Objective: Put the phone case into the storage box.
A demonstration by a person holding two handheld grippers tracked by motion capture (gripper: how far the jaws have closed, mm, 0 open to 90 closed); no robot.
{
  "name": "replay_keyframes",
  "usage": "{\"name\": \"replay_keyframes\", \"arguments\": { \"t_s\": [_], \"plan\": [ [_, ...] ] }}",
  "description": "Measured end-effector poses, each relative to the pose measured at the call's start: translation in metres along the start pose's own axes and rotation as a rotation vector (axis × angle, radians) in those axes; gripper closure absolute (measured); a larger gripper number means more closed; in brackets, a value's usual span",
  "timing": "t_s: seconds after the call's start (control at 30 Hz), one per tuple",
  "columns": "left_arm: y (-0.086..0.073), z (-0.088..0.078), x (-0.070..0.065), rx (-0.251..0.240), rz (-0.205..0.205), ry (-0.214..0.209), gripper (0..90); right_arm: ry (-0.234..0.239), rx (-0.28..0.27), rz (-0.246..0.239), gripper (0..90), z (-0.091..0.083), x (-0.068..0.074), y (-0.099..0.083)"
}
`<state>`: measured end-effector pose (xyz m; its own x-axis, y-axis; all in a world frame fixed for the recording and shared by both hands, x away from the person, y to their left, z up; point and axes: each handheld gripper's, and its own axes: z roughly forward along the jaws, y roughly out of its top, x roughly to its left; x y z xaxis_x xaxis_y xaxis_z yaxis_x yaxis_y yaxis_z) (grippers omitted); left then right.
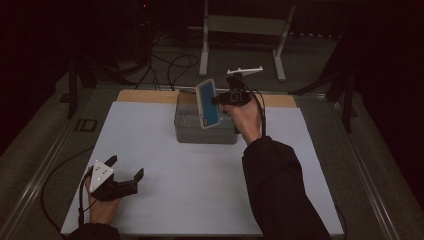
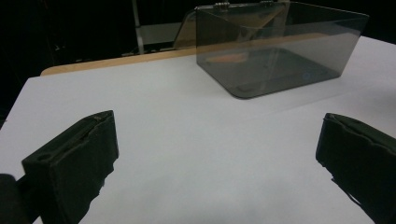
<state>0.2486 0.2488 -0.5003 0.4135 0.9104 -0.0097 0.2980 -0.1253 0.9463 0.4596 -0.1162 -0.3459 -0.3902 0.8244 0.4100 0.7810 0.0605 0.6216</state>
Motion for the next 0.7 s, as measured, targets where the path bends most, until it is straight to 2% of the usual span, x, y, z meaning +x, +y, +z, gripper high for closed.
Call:
{"name": "replay_keyframes", "arguments": {
  "t_s": [0.2,0.7],
  "plan": [
    [-0.0001,0.0001,-0.0002,0.002,0.002,-0.001,0.1,-0.005,-0.008,0.012,82.3,-0.0008,-0.0008,0.0036],
    [0.0,-0.0004,0.0,-0.002,0.002,0.001,0.1,-0.076,-0.025,0.027,82.4,0.0011,-0.0069,0.009]
  ]
}}
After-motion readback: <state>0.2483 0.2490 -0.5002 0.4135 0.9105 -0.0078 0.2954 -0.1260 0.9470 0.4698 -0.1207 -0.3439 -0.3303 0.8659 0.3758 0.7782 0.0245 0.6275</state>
